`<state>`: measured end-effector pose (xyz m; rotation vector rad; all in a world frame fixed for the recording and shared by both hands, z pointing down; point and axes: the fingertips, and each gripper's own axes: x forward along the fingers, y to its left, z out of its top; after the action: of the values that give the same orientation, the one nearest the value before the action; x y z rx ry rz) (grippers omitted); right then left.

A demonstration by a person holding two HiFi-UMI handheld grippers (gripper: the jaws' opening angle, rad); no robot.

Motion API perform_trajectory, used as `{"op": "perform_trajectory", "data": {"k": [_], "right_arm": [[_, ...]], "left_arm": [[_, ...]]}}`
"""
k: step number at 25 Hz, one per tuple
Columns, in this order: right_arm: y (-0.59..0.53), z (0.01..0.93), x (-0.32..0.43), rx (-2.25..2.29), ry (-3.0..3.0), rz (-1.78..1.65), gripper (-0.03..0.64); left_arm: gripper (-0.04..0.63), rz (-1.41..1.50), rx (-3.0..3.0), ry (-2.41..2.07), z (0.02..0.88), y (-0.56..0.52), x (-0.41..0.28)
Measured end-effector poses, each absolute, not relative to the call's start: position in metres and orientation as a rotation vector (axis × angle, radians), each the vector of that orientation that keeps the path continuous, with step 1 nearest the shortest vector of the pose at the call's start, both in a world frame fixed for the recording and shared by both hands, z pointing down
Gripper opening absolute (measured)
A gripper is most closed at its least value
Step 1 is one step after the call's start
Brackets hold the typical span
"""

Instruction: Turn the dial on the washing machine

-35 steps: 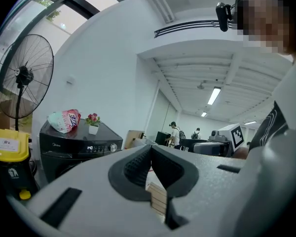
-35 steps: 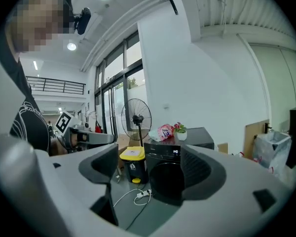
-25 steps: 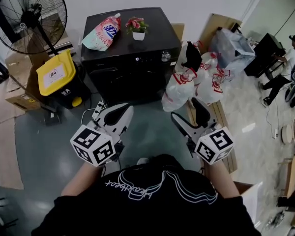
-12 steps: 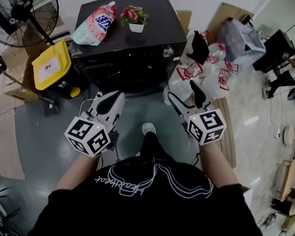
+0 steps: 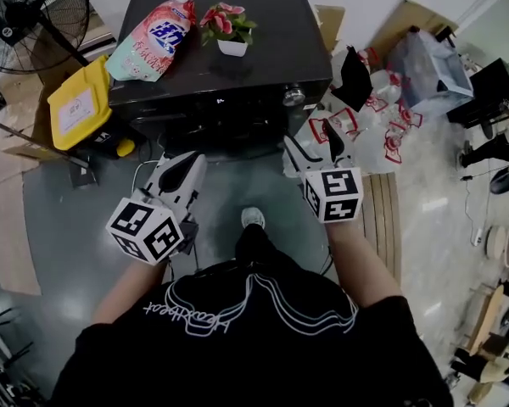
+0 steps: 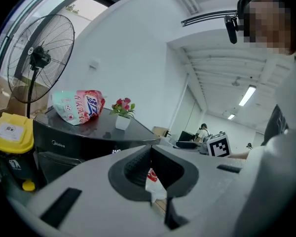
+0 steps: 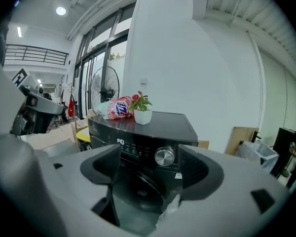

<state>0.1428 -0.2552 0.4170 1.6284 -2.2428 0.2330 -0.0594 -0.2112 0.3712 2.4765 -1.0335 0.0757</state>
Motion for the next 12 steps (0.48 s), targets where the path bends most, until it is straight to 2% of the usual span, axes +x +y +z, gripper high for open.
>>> {"op": "perform_trajectory", "data": {"k": [12], "right_arm": [[-0.329,0.485,0.149,1.598,-2.100,0.219,0.347]], "left_arm": [[0.005,0.143,2.377,-1.112,0.405,-0.247,-0.066]]}}
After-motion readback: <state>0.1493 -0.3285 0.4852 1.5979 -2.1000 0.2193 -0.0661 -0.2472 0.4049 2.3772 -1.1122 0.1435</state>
